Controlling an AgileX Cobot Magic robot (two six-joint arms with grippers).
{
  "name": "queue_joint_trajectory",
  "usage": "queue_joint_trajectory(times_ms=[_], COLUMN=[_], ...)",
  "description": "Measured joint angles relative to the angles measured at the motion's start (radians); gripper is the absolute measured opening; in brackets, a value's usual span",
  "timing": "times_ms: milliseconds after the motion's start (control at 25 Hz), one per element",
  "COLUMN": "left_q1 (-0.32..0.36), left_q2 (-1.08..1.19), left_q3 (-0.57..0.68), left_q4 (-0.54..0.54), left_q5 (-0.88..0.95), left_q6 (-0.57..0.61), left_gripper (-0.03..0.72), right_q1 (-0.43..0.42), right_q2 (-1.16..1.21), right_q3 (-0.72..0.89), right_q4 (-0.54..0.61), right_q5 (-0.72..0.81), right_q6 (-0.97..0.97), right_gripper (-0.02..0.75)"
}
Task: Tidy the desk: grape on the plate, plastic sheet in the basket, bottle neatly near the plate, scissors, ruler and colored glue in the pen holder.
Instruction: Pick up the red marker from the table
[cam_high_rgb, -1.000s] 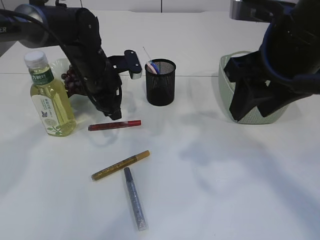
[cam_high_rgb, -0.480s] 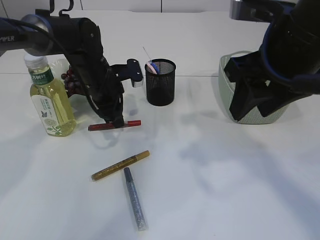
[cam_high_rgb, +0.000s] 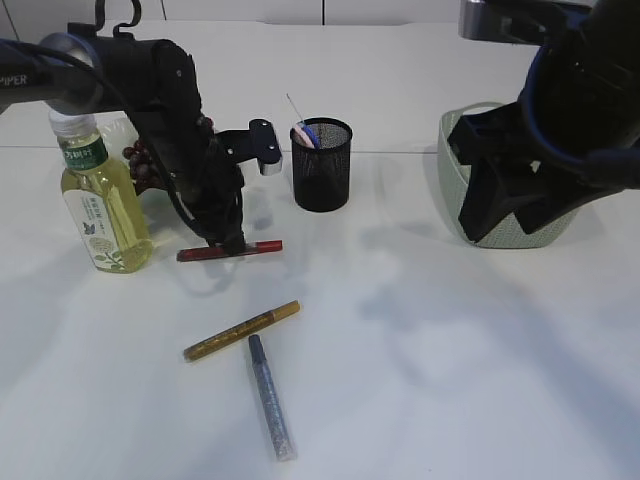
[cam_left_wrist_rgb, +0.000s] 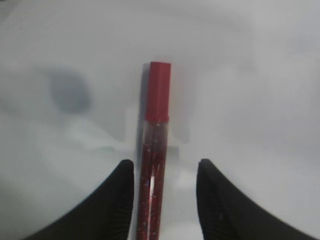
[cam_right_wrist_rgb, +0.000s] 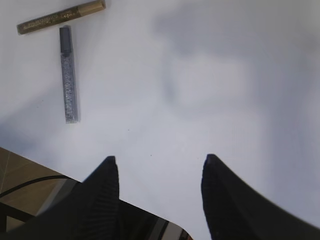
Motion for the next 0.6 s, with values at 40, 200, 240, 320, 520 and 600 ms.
queue_joint_trajectory(times_ms=[40,200,240,320,520,600], left_q1=[0.000,0.000,0.000,0.000,0.000,0.000], left_q2=[0.000,0.000,0.000,0.000,0.000,0.000], left_q3=[0.000,0.000,0.000,0.000,0.000,0.000], left_q4=[0.000,0.000,0.000,0.000,0.007,0.009], left_q5=[-0.002,-0.007,-0.009,-0.016,-0.031,-0.031], left_q6=[0.000,0.000,0.000,0.000,0.000,0.000], left_gripper=[0.307,0.307,0.307,0.307,0.307,0.307], right_q1=[0.000,0.000,0.000,0.000,0.000,0.000], right_q2=[0.000,0.000,0.000,0.000,0.000,0.000], right_q3=[0.000,0.000,0.000,0.000,0.000,0.000], right_q4=[0.000,0.000,0.000,0.000,0.000,0.000], right_q5=[0.000,0.000,0.000,0.000,0.000,0.000], right_q6=[-0.002,-0.010,-0.012,-0.014,-0.014,-0.014], right_gripper=[0.423,0.423,0.423,0.423,0.423,0.423])
